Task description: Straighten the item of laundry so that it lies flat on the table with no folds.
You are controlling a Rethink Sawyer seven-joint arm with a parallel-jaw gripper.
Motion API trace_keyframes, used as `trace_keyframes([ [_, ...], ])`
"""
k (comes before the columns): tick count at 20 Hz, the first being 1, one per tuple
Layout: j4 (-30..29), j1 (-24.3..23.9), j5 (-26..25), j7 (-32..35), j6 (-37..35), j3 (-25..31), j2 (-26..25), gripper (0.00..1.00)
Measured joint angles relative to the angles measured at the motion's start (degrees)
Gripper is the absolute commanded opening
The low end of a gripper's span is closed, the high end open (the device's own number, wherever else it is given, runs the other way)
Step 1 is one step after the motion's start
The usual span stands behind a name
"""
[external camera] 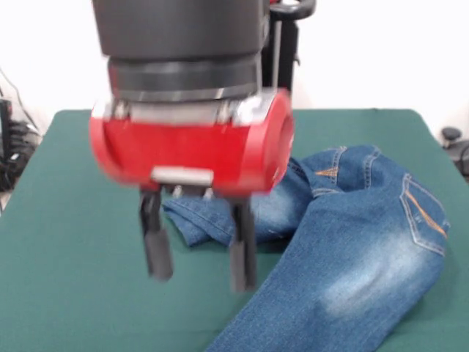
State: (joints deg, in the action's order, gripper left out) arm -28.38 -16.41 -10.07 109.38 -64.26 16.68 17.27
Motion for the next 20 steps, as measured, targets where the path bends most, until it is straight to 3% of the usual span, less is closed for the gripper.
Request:
trace_keyframes([
  [13,-15.71,0.43,4.13,0.00,-1.07,-3.60,8.65,1.00],
  [20,-21.49,1.20,4.14,0.00,0.09,-5.13,9.90,1.00],
])
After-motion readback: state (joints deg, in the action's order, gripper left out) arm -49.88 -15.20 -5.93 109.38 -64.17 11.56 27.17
